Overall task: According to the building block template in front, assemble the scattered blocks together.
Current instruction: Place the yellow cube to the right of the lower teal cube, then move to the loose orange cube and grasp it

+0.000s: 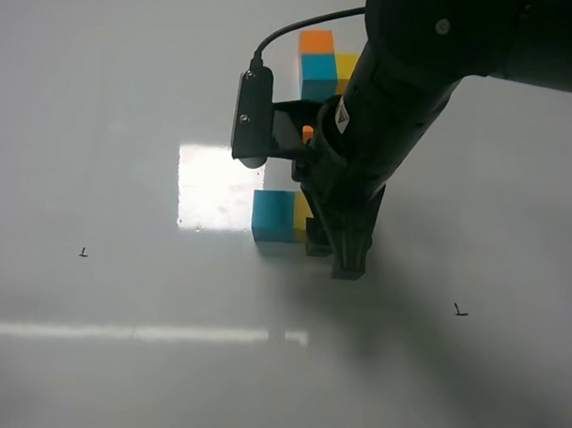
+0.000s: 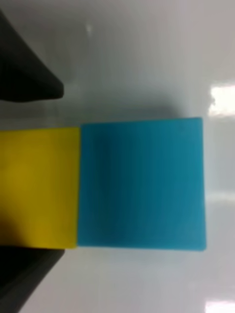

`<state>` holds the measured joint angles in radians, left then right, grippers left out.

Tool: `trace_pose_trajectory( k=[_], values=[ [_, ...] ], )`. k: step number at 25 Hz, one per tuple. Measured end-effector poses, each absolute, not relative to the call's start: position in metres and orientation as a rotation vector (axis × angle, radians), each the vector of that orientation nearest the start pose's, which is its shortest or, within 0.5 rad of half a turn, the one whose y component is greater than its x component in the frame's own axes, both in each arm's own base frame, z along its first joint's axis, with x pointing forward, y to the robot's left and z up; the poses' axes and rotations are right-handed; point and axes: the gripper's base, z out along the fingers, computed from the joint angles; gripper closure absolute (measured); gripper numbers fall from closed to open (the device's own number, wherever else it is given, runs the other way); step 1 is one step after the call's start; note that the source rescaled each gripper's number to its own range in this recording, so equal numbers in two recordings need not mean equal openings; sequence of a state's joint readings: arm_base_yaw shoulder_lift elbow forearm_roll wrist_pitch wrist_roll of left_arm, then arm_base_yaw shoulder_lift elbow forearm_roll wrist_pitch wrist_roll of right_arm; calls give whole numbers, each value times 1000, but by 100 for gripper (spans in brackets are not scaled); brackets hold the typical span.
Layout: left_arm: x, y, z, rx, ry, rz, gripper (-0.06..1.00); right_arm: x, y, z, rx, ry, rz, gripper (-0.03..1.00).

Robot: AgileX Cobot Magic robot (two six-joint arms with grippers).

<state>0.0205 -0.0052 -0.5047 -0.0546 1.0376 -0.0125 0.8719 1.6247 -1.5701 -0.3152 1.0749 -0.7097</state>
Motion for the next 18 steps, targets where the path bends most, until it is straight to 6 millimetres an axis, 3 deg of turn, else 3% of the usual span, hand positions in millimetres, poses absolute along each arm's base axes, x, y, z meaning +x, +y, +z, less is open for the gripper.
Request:
trace_pose_trajectory(
  k=[11,18],
  values=[
    [-5,-4,281,-31,2010,-60,70,244,251,363,-1880,1709,-367,26],
    [-5,-4,281,-31,2010,-60,70,238,253,388,-1804,1738,-238,26]
  ],
)
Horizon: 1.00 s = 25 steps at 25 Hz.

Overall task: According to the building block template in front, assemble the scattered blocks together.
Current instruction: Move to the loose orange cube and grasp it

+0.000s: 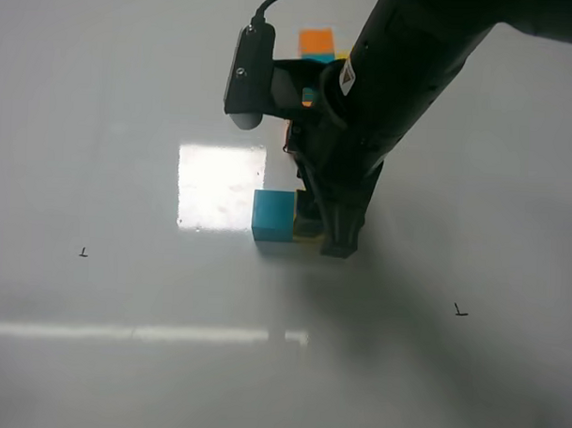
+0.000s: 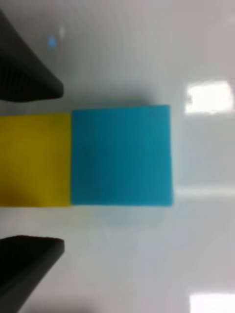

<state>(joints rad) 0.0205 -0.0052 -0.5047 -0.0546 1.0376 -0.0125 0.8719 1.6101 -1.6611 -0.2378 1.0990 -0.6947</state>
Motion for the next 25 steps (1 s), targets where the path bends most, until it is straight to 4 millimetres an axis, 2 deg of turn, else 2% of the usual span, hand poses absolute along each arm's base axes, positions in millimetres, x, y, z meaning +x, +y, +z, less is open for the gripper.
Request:
trace_pose_trajectory(
  k=[2,5,10,14,16,19,22,25],
  values=[
    [-5,-4,281,-31,2010,-60,70,236,255,397,-1754,1761,-180,25],
    [-5,-4,281,-31,2010,-60,70,234,255,417,-1557,1858,-76,25],
    [-5,-4,281,-31,2010,-60,70,233,253,458,-1046,2010,177,25],
    [-5,-4,281,-31,2010,-60,70,239,250,476,-694,2052,294,25],
    [-5,-4,281,-31,2010,-60,70,244,250,474,-582,2075,291,25],
    [-5,-4,281,-31,2010,-60,70,257,258,461,-467,2125,281,25],
    [-5,-4,281,-31,2010,-60,70,269,268,443,-422,2168,247,25],
    [-5,-4,281,-31,2010,-60,70,278,272,433,-377,2194,181,25]
  ],
)
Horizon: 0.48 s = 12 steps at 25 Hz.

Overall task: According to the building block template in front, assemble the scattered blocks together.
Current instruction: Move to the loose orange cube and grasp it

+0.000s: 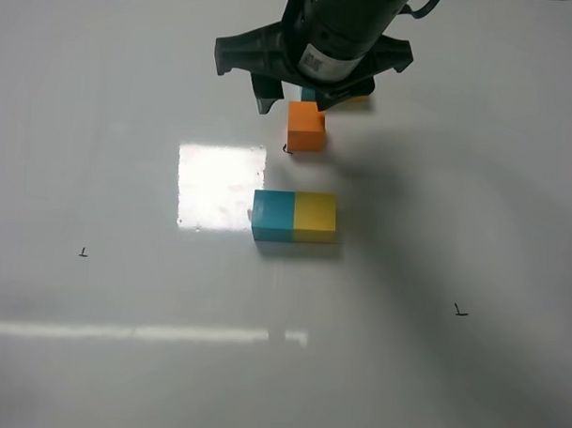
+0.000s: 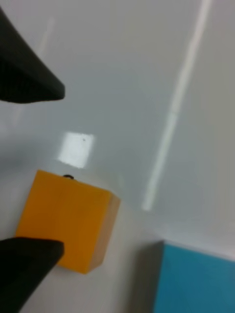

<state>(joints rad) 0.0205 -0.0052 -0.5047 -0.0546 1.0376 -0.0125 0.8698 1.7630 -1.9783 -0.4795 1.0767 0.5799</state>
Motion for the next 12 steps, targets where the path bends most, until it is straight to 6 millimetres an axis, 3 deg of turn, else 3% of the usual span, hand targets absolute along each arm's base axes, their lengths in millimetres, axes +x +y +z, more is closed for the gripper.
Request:
trace_pose_trajectory(
  k=[12],
  values=[
    [-5,-4,281,-31,2010,-60,70,285,262,443,-238,2187,185,25]
  ],
)
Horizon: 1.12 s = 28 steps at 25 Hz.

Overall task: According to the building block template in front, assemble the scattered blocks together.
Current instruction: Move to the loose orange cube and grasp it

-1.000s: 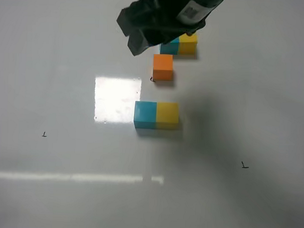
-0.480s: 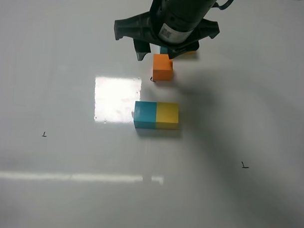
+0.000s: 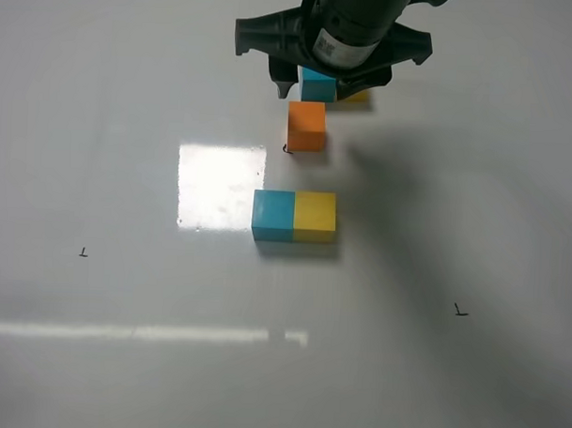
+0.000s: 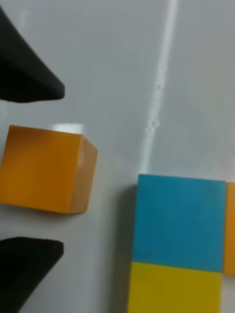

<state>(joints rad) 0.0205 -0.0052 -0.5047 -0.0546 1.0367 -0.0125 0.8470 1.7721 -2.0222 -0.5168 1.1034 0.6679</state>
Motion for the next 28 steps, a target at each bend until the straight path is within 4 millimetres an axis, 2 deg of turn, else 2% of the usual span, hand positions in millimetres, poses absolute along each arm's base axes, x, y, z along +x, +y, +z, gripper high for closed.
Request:
trace_pose_trajectory(
  k=[8,16,22,28],
  values=[
    [-5,-4,281,-31,2010,-60,70,294,274,425,-242,2230,170,25],
    [-5,-4,281,-31,2010,-60,70,305,268,418,-213,2247,145,26],
    [-5,-4,281,-31,2010,-60,70,307,267,418,-207,2255,157,46],
    [-5,-4,281,-31,2010,-60,70,308,268,415,-227,2259,151,56]
  ],
)
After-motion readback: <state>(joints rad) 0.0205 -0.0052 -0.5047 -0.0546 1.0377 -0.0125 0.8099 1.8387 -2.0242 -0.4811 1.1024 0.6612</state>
